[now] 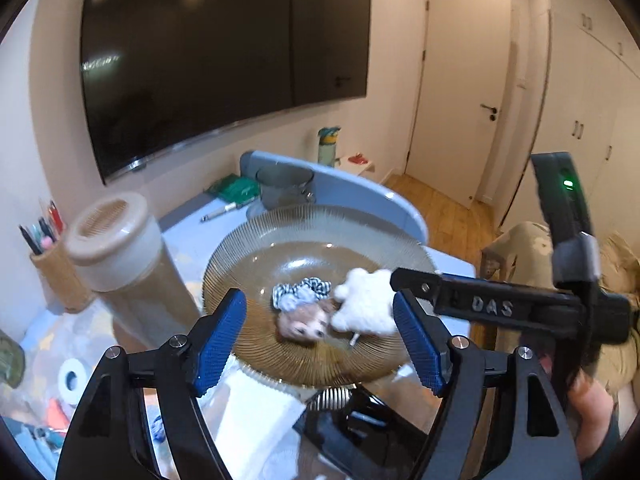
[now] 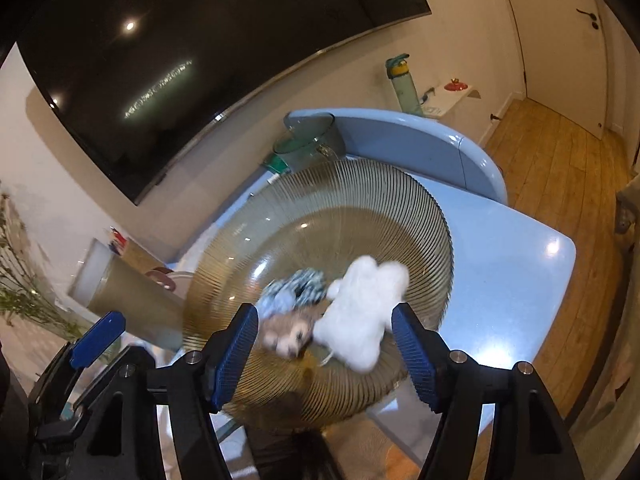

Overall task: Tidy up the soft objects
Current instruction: 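Bring both grippers back to the pile on the table, then grasp the grey Stitch plush with left gripper while right gripper grasps blue face mask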

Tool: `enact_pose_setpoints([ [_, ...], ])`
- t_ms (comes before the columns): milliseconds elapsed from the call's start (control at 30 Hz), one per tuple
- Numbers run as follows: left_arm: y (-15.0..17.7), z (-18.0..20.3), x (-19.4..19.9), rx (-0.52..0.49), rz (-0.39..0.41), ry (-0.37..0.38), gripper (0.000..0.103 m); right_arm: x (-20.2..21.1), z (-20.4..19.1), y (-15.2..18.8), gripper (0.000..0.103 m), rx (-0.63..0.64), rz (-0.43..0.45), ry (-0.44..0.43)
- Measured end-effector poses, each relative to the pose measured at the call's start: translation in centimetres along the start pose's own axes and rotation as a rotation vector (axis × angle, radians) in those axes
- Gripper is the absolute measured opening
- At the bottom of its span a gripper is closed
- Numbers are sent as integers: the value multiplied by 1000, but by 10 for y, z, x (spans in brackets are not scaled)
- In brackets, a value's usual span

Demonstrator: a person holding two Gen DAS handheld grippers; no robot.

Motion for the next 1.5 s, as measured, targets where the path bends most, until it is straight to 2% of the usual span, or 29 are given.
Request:
enact_pose_setpoints([
  [167,10,-15,66,16,71,-43,75,30,-19,5,68,39,42,-18],
  [300,34,-49,128,85,93,-104,74,53,-55,26,68,130,51,-45],
  [500,80,-127,228,226,149,-296,74,68,-137,78,68,319,19,-134],
  [600,108,-171,279,322,183,-405,74,69,-184,107,68,408,-12,-212],
  [733,144,-216,309,419,192,-470,74,59,-241,145,68,518,-56,-279],
  [900,194,-264,295,535,125,-474,72,31,-290,184,68,614,-124,-308],
  [1000,213,-284,272,571,72,-421,72,8,-310,201,68,630,-178,-325],
  [1100,220,-302,238,649,34,-355,74,-20,-326,211,68,635,-240,-325],
  [1233,215,-325,195,643,-33,-413,74,-52,-350,222,68,665,-286,-304],
  [1333,220,-331,167,603,-109,-421,69,-70,-371,233,68,729,-289,-268],
  [1400,232,-333,162,618,-125,-387,53,-77,-380,239,68,762,-280,-238],
  [1500,256,-333,169,650,-136,-348,53,-91,-389,245,68,778,-279,-219],
])
Point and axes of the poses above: each gripper's, at about its wrist camera, not at the fingertips, and x roughly against the way its jaws point, z to its right, y to its underside, the point moved 4 cm from there along -x, roughly the way its jaws point, and after that the axes turned 2 degrees about -z, right-handed, at the moved point
